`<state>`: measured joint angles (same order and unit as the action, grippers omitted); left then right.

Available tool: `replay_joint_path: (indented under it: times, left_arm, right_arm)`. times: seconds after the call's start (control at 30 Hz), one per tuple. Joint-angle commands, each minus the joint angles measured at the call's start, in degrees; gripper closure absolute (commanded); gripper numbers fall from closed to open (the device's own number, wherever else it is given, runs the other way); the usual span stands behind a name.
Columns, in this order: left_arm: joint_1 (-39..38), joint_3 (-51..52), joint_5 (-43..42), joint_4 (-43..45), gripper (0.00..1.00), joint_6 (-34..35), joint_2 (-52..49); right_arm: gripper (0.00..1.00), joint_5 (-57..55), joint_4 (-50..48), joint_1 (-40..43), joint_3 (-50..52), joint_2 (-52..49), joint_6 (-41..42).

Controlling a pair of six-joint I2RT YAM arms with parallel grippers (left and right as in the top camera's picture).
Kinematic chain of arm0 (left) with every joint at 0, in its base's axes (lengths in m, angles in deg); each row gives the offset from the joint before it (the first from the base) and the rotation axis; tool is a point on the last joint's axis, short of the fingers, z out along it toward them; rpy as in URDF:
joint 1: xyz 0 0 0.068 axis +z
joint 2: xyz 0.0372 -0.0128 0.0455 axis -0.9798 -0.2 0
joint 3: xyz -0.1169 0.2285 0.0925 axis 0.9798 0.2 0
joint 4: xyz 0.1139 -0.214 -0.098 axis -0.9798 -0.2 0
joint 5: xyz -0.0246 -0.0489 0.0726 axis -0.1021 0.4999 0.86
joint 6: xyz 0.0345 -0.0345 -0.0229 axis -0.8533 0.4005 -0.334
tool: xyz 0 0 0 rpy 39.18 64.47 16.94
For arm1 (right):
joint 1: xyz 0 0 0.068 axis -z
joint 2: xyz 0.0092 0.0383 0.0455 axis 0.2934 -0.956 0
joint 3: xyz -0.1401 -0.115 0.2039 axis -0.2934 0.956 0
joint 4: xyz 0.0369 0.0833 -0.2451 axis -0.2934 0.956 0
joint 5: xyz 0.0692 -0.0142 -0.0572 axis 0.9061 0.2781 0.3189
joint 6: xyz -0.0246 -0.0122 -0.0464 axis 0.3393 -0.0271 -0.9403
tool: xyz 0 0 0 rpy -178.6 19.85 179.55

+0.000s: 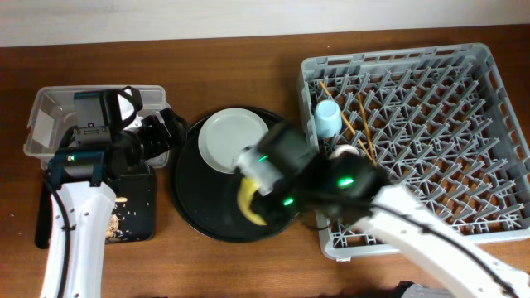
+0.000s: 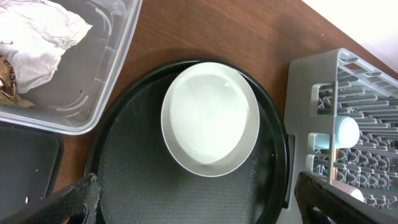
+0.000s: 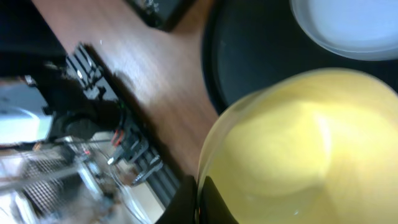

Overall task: Sort waste into correct bins and load items into the dishwasher rack
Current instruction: 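Carry the yellow bowl right into the rack beside the pink cup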

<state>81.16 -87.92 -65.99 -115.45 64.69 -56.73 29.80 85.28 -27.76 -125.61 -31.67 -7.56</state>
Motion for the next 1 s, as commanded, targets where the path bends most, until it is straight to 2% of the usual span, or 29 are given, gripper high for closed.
replay_joint_path:
  times: [0.0, 0.2, 0.3, 0.43, 0.57, 0.77, 0.97]
  left_arm:
    - [0.1, -0.2, 0.2, 0.1, 0.01, -0.7, 0.1]
    - [0.1, -0.2, 0.2, 0.1, 0.01, -0.7, 0.1]
    - [0.1, -0.2, 0.2, 0.1, 0.01, -0.7, 0.1]
    - [0.1, -0.2, 0.2, 0.1, 0.01, -0.7, 0.1]
    - [0.1, -0.2, 0.2, 0.1, 0.01, -0.7, 0.1]
    - [0.1, -0.2, 0.2, 0.1, 0.01, -0.7, 0.1]
    - [0.1, -0.2, 0.2, 0.1, 0.01, -0.7, 0.1]
  right_arm:
    - [0.96, 10.6, 4.0, 11.1, 0.3, 3.9, -0.8]
    - [0.96, 33.7, 5.9, 30.1, 4.2, 7.0, -11.4]
    - [0.96, 38.2, 9.6, 38.1, 7.1, 7.0, -15.4]
    - [0.96, 53.2, 14.0, 48.3, 14.7, 7.0, -27.5]
    - [0.96, 62.6, 14.8, 55.0, 26.2, 7.0, -34.9]
    - [0.96, 64.5, 11.8, 59.0, 36.5, 6.9, -38.8]
    - [0.96, 55.0, 10.5, 65.0, 38.0, 6.8, -38.8]
